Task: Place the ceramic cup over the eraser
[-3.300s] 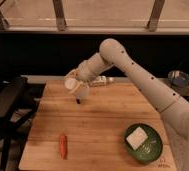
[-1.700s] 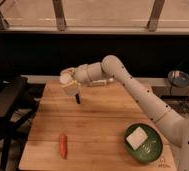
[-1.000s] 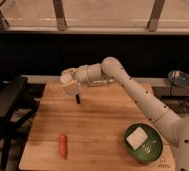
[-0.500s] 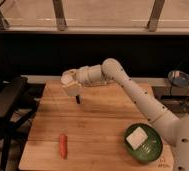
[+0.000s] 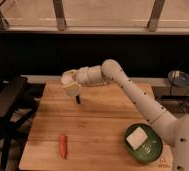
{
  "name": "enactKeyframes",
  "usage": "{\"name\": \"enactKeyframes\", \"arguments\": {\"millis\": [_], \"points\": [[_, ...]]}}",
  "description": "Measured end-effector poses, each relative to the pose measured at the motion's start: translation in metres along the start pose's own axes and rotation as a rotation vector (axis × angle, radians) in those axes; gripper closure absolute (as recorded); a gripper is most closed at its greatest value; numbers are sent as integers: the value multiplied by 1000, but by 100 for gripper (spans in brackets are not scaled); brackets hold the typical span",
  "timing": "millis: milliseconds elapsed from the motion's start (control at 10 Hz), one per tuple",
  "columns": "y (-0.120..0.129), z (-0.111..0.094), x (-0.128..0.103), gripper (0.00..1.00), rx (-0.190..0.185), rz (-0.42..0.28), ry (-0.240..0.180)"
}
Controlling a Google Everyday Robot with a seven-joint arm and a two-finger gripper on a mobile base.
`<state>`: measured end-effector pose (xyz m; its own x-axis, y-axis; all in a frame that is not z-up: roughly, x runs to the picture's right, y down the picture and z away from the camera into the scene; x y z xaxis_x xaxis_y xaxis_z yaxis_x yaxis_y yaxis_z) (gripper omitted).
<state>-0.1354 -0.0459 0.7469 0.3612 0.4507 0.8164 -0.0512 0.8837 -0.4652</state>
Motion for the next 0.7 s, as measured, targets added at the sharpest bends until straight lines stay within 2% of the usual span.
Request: {"name": "enactKeyframes", "arguments": {"millis": [300, 500, 700], "points": [[-4, -1, 0, 96, 19, 18, 0], [-9, -5, 3, 94, 48, 42, 3], [-13, -7, 4, 77, 71, 55, 1]]}}
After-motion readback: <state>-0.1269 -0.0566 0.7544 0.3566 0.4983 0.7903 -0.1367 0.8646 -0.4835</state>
